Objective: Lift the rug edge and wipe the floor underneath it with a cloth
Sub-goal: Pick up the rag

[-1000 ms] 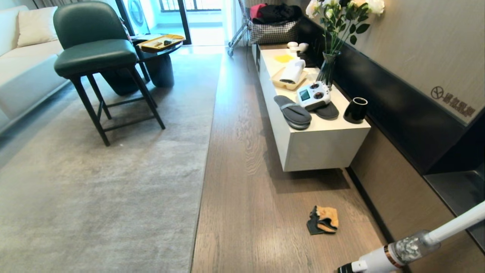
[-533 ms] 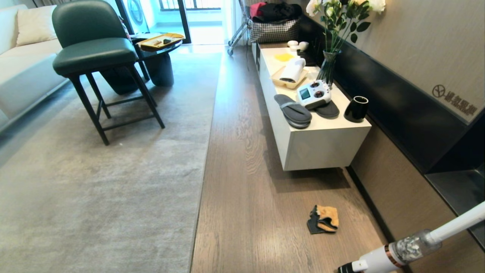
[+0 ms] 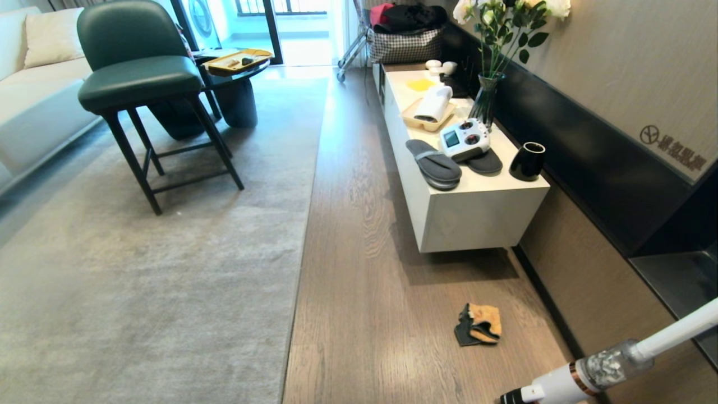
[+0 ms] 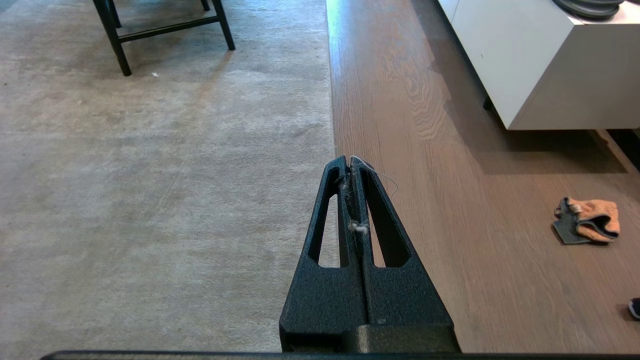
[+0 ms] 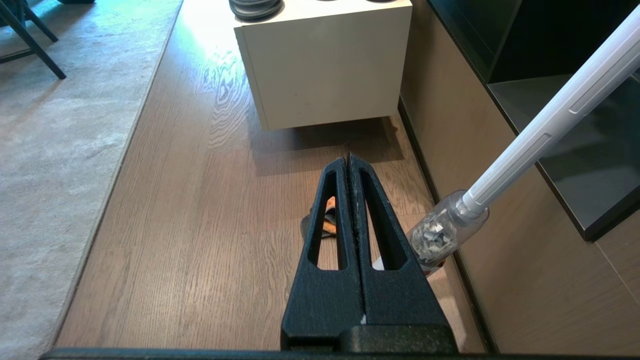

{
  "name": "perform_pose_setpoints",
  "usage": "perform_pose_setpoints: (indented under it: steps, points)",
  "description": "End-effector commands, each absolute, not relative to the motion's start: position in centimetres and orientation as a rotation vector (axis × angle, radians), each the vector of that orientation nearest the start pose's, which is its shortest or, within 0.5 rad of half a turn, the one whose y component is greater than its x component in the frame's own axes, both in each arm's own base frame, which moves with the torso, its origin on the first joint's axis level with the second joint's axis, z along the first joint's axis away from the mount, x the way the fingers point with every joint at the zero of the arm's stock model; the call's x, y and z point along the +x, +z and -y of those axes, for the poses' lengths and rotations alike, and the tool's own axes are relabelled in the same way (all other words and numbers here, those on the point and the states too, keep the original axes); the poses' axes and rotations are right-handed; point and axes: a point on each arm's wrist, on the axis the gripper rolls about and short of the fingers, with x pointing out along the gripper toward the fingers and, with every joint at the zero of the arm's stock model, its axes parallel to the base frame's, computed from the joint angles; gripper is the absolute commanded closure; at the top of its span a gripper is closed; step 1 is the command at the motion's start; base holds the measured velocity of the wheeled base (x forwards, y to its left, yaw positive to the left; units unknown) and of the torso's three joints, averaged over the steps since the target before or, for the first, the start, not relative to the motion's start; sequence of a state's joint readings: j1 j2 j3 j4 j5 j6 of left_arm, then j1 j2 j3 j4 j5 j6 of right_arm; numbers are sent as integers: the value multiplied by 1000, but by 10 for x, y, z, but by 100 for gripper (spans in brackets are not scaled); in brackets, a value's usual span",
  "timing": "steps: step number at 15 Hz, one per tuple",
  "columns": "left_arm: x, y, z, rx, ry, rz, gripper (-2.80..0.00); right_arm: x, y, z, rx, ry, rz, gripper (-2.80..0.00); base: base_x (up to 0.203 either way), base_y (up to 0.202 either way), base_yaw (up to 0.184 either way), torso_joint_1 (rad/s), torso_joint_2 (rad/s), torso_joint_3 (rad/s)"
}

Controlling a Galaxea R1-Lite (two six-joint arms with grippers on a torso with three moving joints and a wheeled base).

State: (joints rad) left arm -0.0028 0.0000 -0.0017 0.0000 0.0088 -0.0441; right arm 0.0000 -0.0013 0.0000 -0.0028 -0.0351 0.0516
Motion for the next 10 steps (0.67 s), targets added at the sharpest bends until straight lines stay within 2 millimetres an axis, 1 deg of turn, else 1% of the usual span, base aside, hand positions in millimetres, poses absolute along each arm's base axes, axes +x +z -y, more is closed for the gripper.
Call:
perform_pose_setpoints:
  steps: [1, 7, 10]
  points:
    - [-23, 76, 0, -43, 5, 2, 0, -23, 76, 1, 52, -35, 4, 0, 0, 0, 0, 0, 0, 0]
    - [-23, 76, 0, -48, 9, 0, 0, -23, 76, 1, 52, -35, 4, 0, 0, 0, 0, 0, 1, -7]
    - [-23, 76, 0, -48, 8, -4, 0, -23, 76, 1, 52, -35, 4, 0, 0, 0, 0, 2, 4, -146]
